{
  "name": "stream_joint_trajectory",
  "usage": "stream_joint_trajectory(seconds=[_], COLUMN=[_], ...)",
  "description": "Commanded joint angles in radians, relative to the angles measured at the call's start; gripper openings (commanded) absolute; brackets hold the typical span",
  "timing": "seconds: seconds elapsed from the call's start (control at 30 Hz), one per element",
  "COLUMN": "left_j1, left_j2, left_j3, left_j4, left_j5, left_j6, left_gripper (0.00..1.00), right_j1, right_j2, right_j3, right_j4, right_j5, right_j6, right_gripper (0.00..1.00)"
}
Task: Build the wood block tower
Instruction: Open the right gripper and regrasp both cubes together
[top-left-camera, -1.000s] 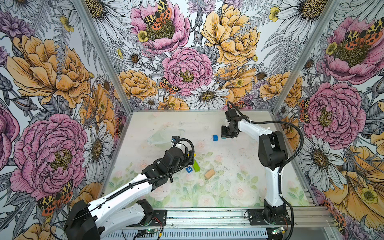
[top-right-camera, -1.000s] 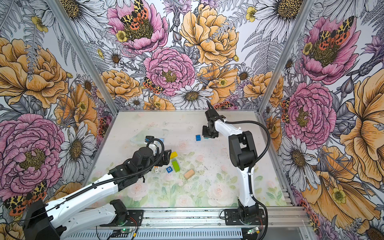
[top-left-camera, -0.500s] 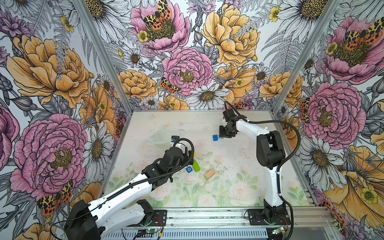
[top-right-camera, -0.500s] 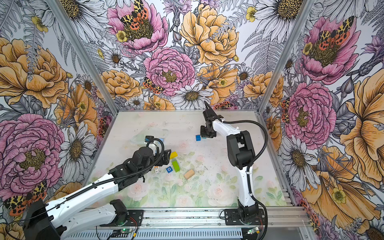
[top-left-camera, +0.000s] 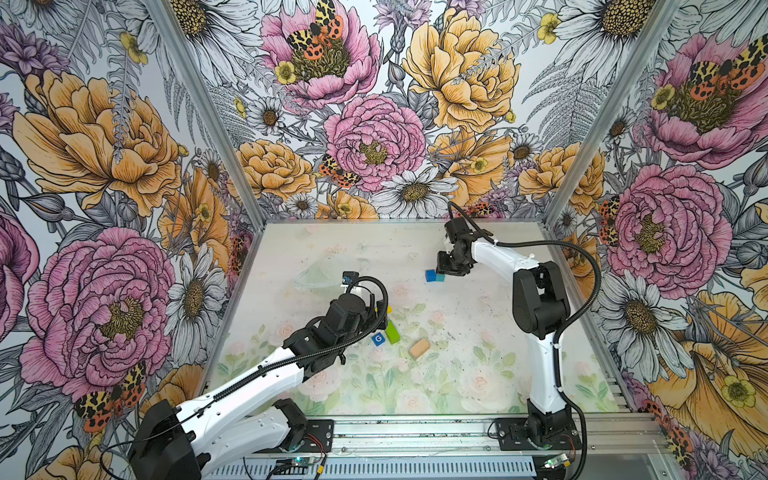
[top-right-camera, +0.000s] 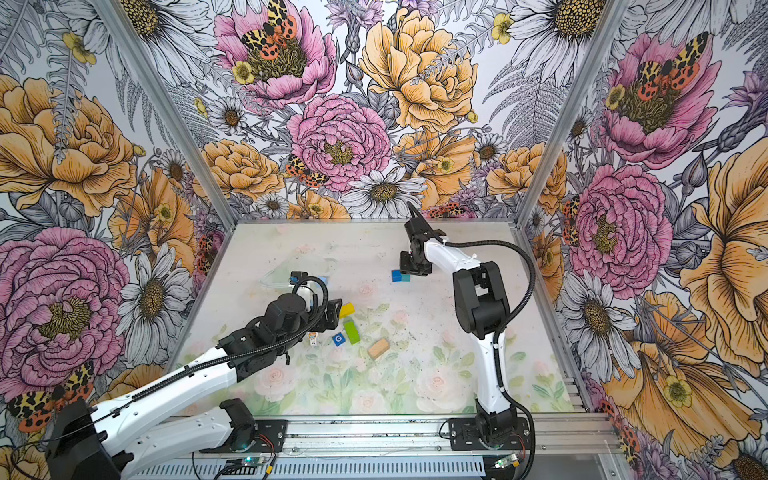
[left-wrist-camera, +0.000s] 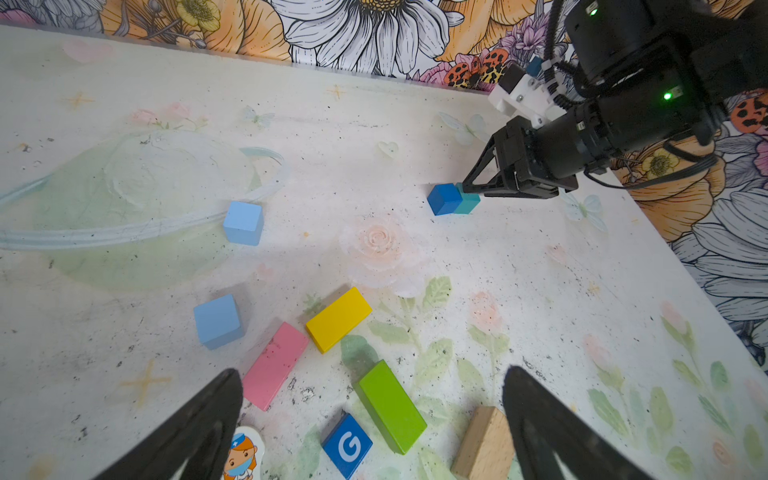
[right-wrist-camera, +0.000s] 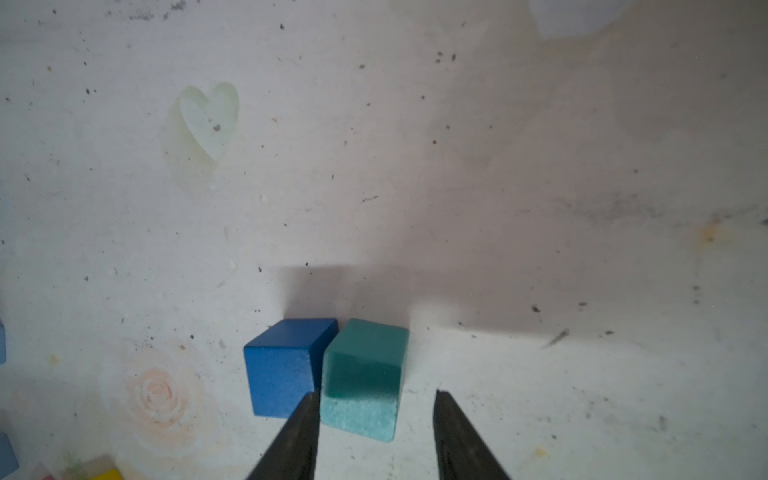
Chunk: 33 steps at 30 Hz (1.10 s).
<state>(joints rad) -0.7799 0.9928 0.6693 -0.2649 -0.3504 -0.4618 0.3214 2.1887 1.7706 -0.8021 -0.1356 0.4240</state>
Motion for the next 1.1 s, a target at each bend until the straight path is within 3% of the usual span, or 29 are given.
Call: stream_joint_trajectory(seconds=[0.0,0.37,0.83,1.07], left_j1=[0.009,0.011,0.015,0.028], left_j2=[-0.021,-0.045,-0.161,-0.180], left_j3=[0.002,-0.001,-0.051,-0.062], left_j4=[0.013,0.021,-0.016,-0.026], left_j5=[0.009,0.023,-0.001,0.001], left_j6=[0.016,0.025,0.020,0.028], left_gripper=[0.99,0.99,0.99,0.99], right_j1=[0.003,0.055,0.106,0.108], right_j2=[-0.021,-0.072,0.083,0.124], right_j3=[0.023,0.031,0.226,0.260], right_j4=[-0.022,-0.070,-0.242,-0.246], right_j5=[0.030,0.059,0.243,0.219], right_j6=[-0.007,0.053,0.127,0.134], right_gripper=[0.49,0.80,0.85,0.85])
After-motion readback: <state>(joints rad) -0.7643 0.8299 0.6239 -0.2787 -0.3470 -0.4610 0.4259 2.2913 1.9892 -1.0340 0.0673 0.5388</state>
